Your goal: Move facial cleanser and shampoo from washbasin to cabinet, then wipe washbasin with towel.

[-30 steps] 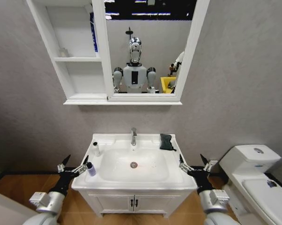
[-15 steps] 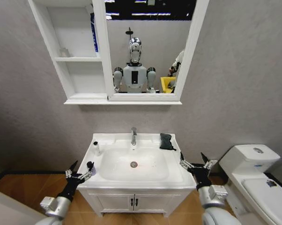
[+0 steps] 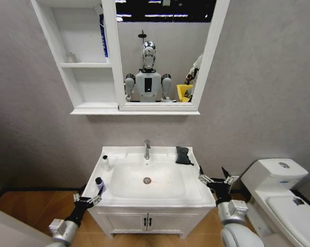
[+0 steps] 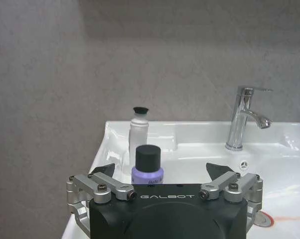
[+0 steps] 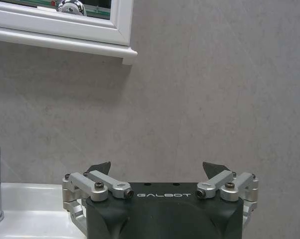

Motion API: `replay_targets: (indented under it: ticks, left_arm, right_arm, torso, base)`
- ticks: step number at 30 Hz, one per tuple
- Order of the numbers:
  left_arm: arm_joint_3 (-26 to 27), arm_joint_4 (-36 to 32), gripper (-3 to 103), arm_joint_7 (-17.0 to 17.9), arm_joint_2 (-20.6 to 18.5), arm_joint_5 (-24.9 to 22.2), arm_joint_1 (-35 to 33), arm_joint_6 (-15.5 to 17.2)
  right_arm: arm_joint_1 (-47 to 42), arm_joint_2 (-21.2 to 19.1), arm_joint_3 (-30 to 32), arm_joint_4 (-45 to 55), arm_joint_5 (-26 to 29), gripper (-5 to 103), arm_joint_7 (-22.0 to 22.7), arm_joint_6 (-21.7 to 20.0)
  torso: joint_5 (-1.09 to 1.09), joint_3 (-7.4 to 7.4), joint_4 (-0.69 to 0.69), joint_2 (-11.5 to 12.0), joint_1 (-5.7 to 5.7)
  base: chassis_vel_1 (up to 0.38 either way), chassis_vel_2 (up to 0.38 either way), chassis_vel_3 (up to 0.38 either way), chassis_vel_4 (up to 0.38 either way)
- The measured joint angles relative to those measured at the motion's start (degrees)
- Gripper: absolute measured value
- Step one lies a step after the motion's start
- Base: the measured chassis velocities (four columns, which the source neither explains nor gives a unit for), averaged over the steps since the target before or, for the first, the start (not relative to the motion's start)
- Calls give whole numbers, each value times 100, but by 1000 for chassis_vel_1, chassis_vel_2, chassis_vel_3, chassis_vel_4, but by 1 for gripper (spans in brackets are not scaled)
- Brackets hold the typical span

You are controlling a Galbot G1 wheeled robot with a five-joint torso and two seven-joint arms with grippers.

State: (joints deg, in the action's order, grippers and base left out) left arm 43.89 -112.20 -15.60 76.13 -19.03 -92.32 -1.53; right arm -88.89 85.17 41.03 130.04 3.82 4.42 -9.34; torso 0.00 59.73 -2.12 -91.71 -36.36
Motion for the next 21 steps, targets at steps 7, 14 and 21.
replay_targets:
  ticks: [7, 14, 21]
  left_arm:
    - [-85, 382, 100, -33, 64, 106, 320, -12]
    - [-154, 683, 100, 25, 57, 140, 584, -7]
    - [-129, 878, 100, 70, 65, 147, 734, -7]
  right_arm:
    - [-34, -16, 91, -8, 88, 100, 2, 44]
    - [-30, -23, 103, 25, 102, 100, 22, 45]
    - [1, -45, 74, 17, 101, 100, 28, 42]
  torso:
    - [0, 0, 0, 1, 0]
    - [-1, 0, 1, 0, 0]
    - [0, 0, 0, 0, -1]
  base:
    - [0, 0, 0, 0]
    - [0, 0, 0, 0]
    - [0, 0, 0, 0]
